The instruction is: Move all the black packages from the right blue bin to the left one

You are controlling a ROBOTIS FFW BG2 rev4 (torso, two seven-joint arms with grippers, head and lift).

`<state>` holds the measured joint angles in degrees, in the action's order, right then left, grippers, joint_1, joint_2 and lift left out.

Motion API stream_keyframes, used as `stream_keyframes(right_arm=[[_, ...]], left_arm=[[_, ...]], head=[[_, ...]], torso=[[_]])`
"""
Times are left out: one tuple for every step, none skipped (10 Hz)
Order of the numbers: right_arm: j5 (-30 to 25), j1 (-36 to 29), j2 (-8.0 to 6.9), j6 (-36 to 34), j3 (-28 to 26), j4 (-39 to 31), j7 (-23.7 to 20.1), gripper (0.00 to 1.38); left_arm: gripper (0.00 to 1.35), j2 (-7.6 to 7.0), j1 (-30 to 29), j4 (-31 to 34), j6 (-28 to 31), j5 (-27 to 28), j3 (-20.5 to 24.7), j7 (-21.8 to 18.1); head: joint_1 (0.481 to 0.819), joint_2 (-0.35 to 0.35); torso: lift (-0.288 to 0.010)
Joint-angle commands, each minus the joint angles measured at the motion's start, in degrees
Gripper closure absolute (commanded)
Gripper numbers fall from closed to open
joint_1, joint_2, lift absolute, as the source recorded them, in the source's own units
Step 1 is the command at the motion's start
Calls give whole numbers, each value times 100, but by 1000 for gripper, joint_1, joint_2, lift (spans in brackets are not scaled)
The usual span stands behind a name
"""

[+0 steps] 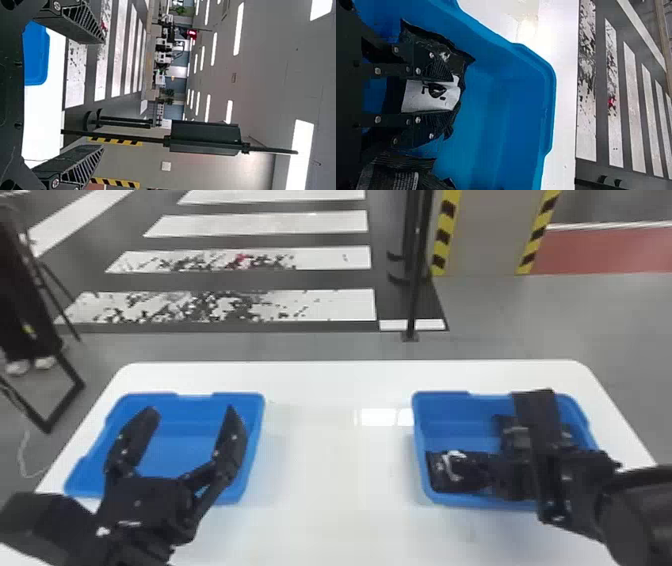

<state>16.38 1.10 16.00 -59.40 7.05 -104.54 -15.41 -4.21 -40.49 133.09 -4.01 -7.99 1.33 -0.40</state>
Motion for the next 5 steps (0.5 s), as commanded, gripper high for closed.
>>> stream_keyframes(right_arm=[[30, -11, 0, -106, 4, -15, 21, 1167], [30, -68, 0, -92, -42, -43, 21, 1173], [110, -236, -18, -22, -236, -198, 21, 1177], [99, -560, -71, 48, -533, -620, 117, 1177], [19, -925, -141, 189, -830, -1154, 302, 1179]], left_arm=[[98, -1, 0, 1, 21, 11, -7, -4], [98, -1, 0, 1, 7, 11, 4, -4], [98, -1, 0, 1, -21, -1, 4, -13], [98, -1, -14, -27, -77, -12, 4, -13], [98, 8, -14, 1, -120, -35, 16, -13]], head=[[695, 75], [695, 78], [695, 77], [695, 72], [695, 67]], torso=[[-132], [-132], [-132], [-132], [-132]])
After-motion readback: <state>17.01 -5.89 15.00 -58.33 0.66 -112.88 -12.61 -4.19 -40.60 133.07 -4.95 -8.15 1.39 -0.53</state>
